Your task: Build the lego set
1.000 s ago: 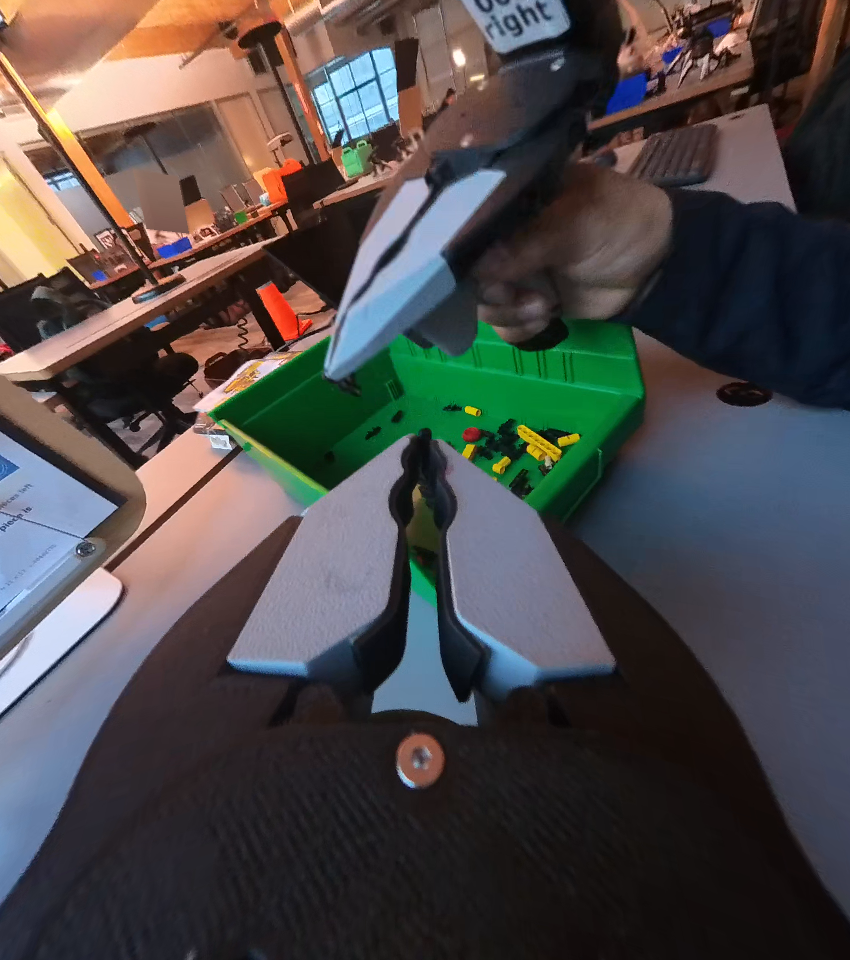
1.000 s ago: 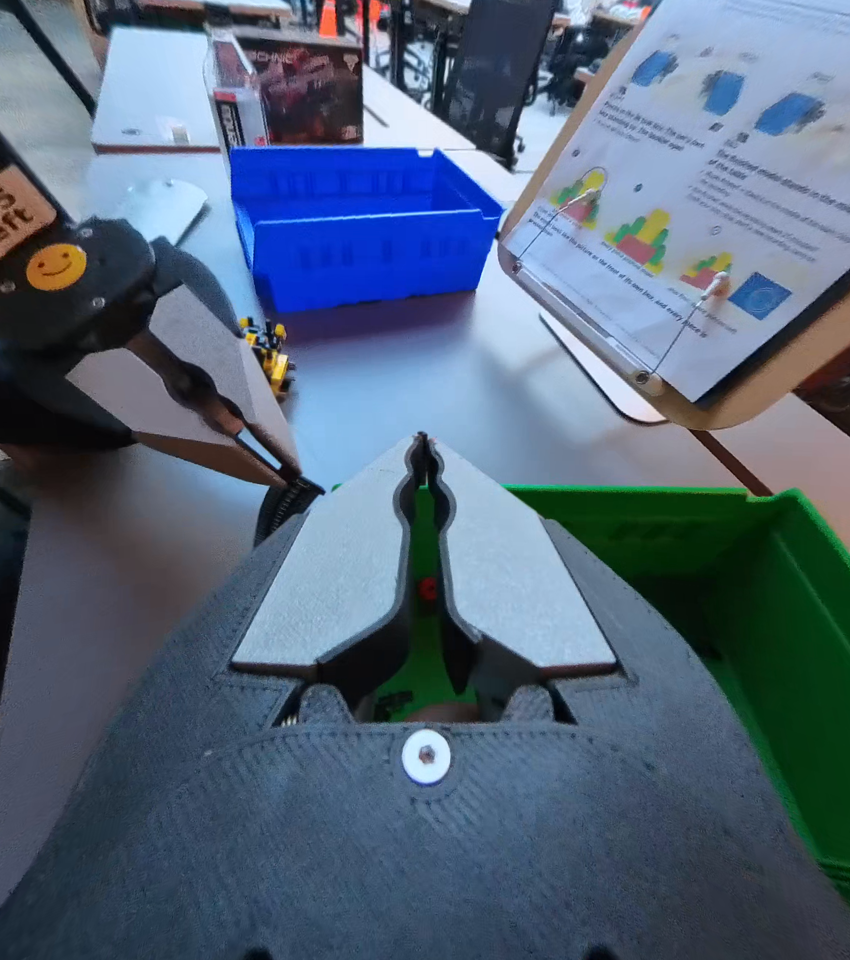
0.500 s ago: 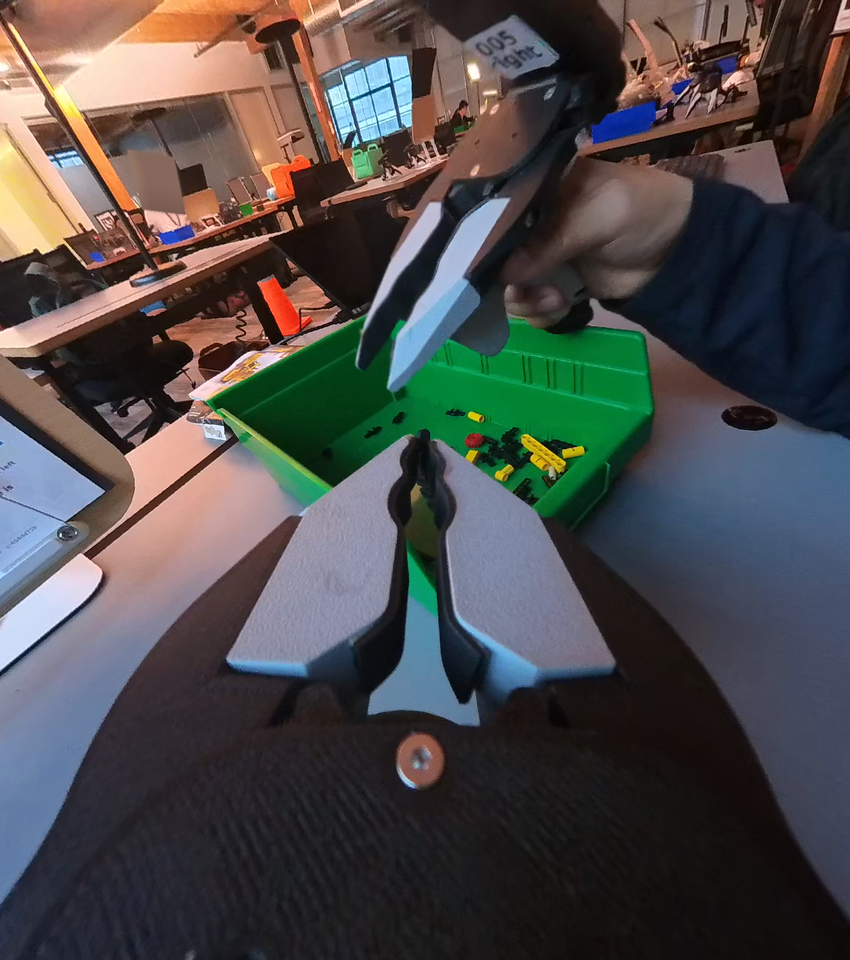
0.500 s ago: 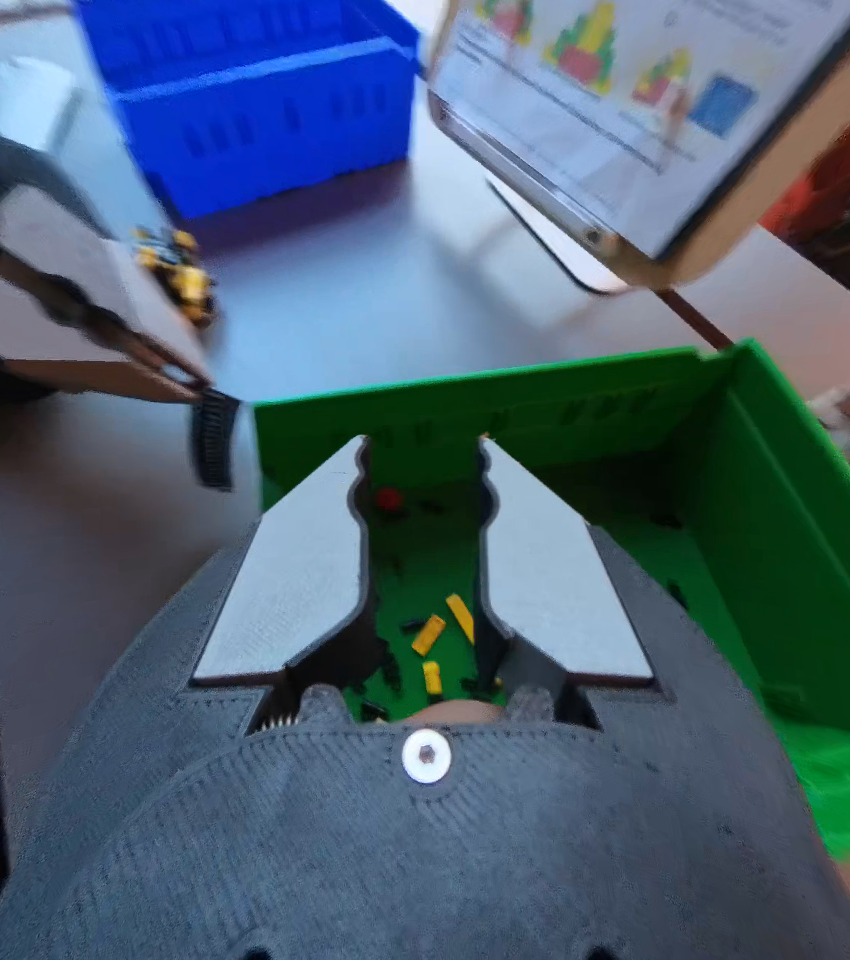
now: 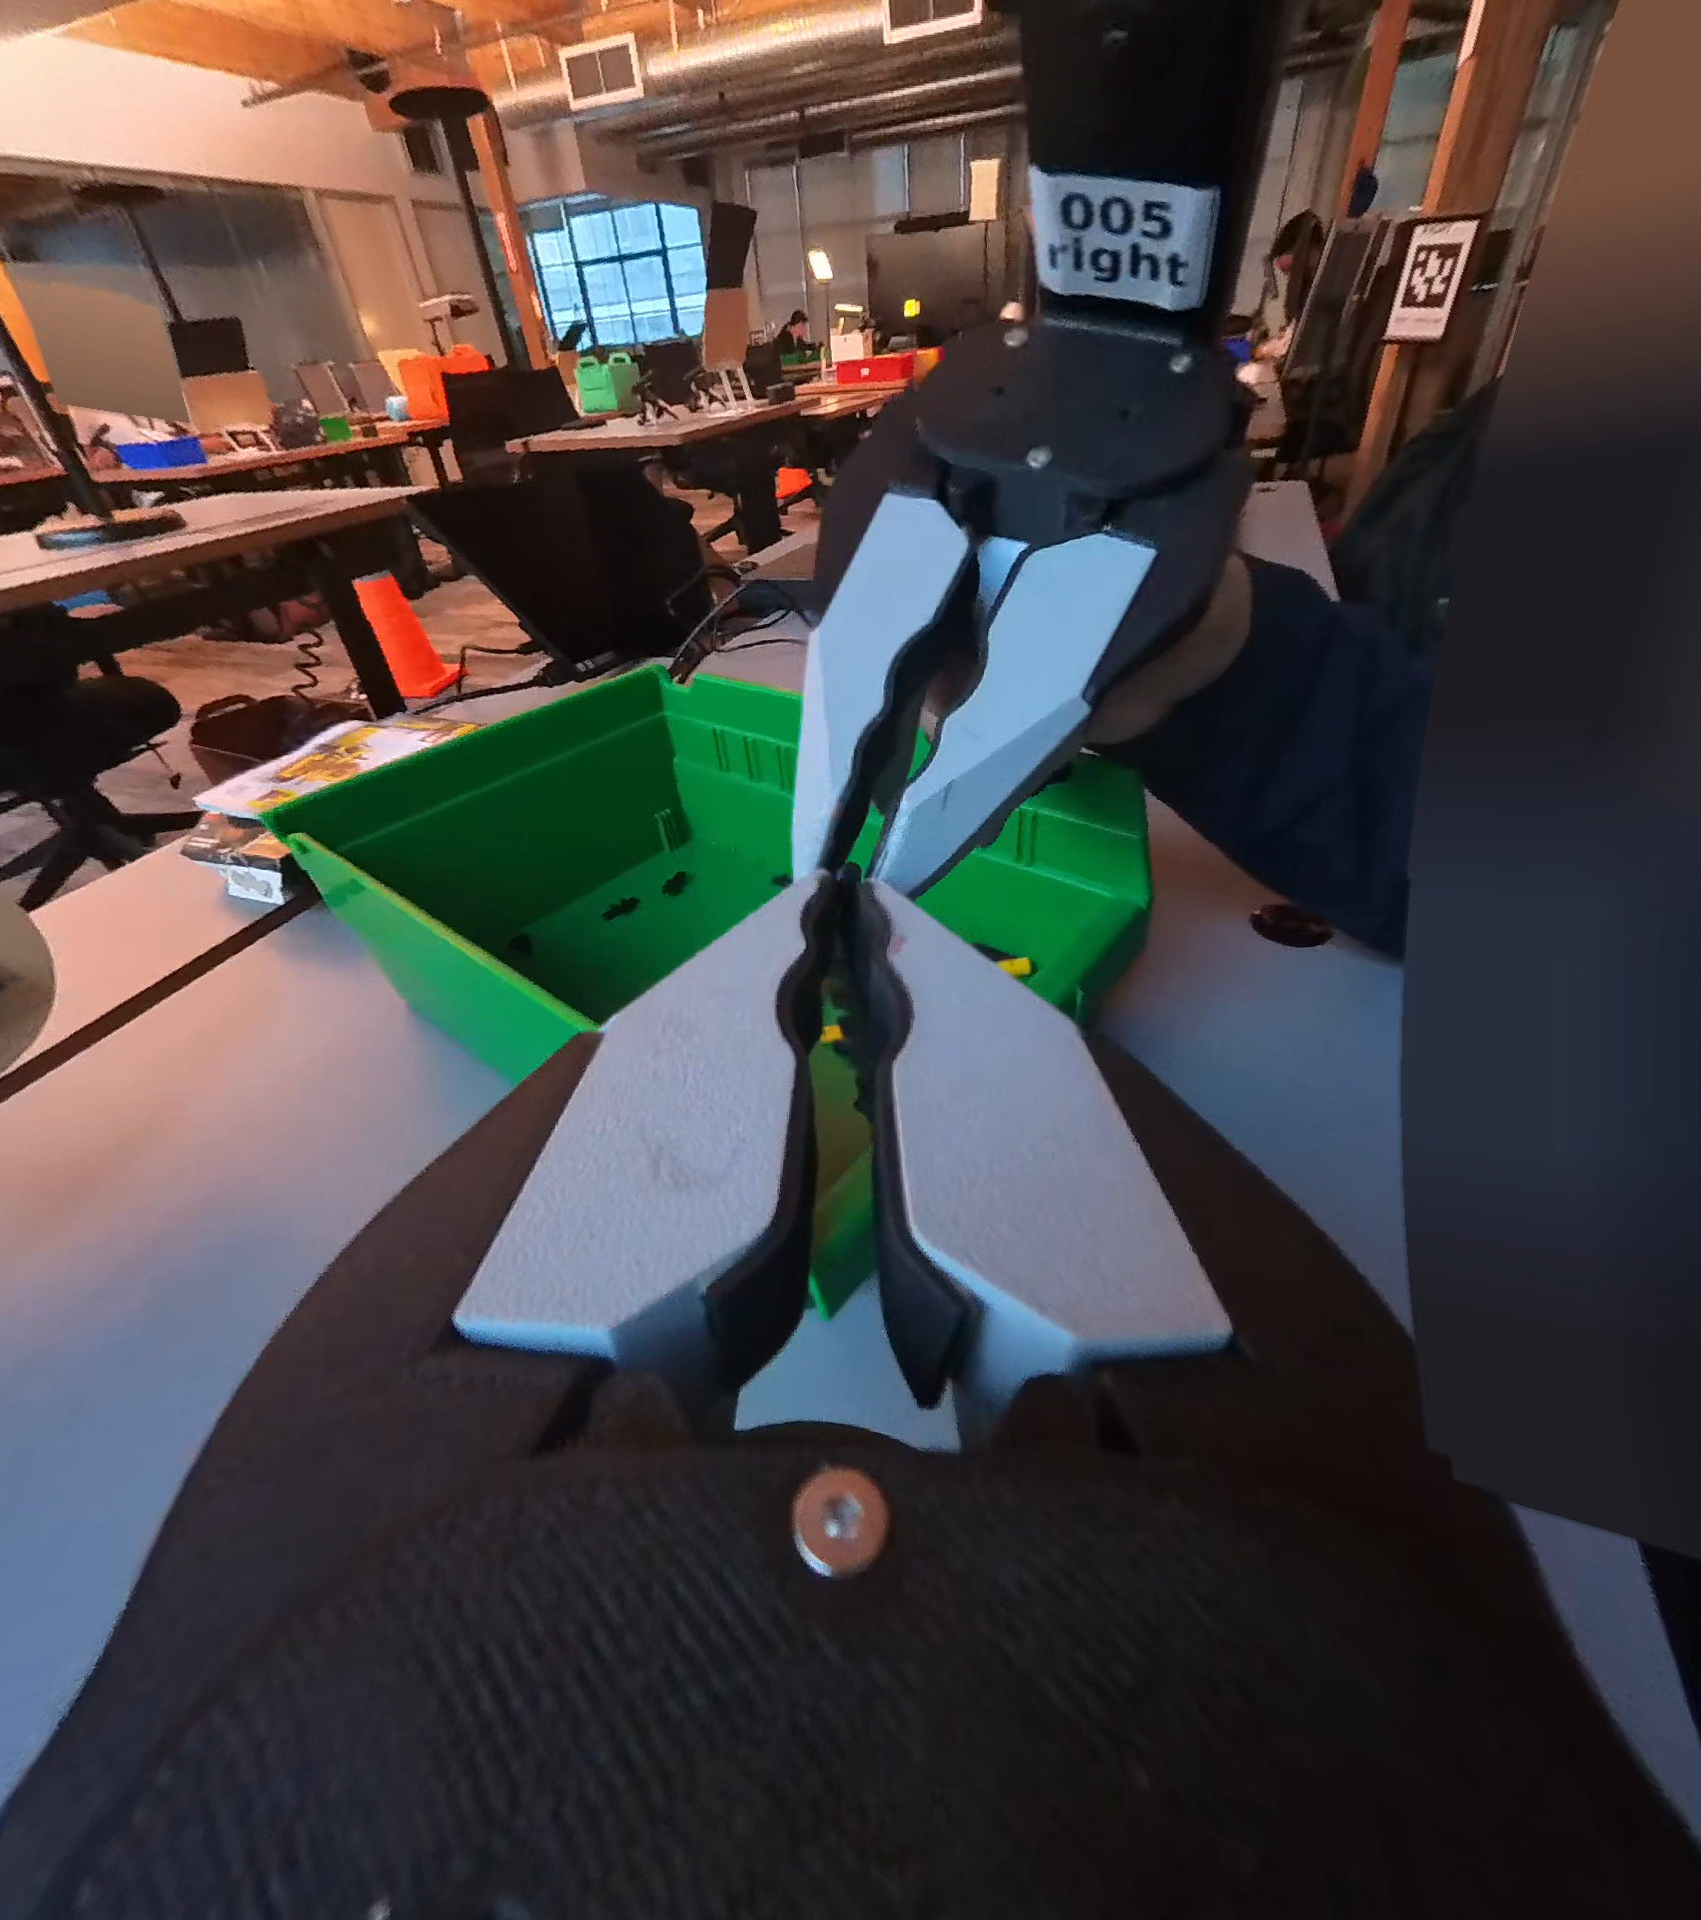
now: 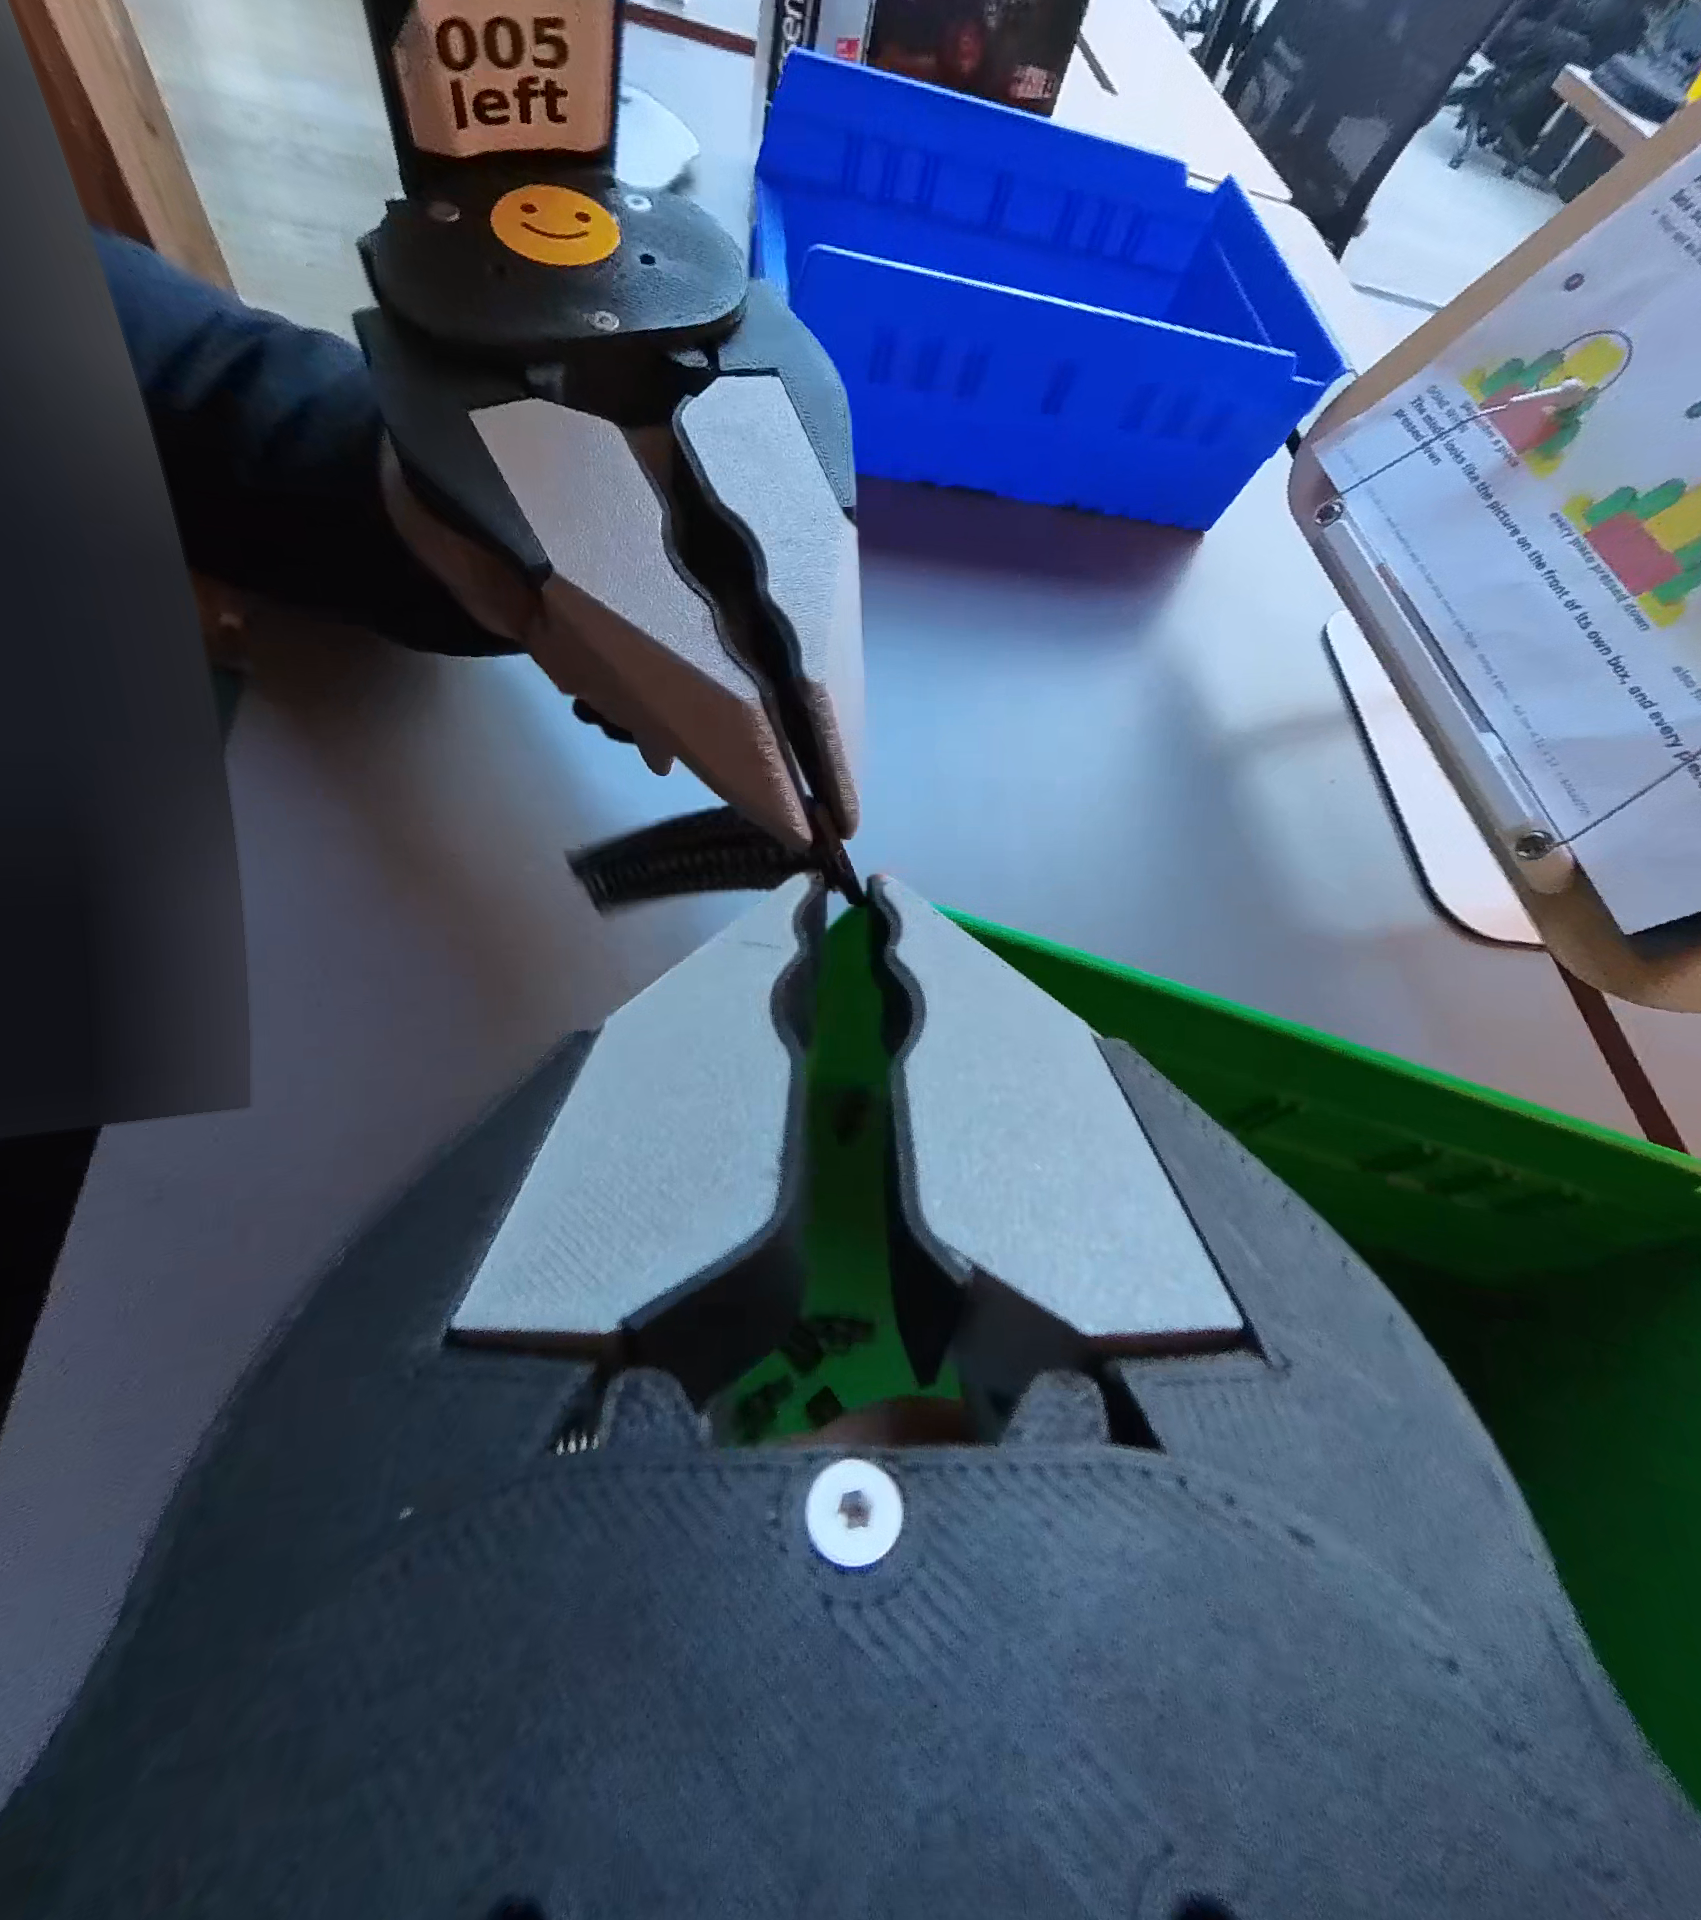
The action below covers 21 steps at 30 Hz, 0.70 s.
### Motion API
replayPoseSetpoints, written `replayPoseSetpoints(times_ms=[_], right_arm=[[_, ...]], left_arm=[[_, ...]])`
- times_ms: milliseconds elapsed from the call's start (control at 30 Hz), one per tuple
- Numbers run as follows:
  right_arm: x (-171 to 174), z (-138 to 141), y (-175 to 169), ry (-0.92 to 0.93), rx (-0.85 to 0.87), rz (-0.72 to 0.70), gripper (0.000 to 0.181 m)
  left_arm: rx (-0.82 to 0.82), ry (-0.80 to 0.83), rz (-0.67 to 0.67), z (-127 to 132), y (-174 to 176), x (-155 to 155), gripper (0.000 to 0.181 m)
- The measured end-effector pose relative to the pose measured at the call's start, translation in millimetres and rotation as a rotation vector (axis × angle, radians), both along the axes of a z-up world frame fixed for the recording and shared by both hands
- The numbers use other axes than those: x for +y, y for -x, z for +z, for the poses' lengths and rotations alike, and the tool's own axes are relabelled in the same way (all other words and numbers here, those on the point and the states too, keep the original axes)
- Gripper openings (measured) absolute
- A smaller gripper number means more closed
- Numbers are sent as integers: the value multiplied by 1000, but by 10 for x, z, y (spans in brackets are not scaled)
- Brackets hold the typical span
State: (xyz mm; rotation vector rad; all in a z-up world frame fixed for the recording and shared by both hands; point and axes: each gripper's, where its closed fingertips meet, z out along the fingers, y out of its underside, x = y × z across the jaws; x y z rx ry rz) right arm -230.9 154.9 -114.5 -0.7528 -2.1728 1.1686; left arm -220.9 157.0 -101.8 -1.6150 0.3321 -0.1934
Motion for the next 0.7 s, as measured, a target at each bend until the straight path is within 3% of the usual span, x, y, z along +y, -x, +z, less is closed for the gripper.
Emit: replayPoseSetpoints(times_ms=[467, 700], right_arm=[[3, 159, -12, 91, 62, 35, 0], [20, 66, -4, 111, -9, 29, 6]], left_arm=[[-35, -23, 36, 47, 87, -4, 6], [-11, -7, 13, 20, 56, -18, 2]])
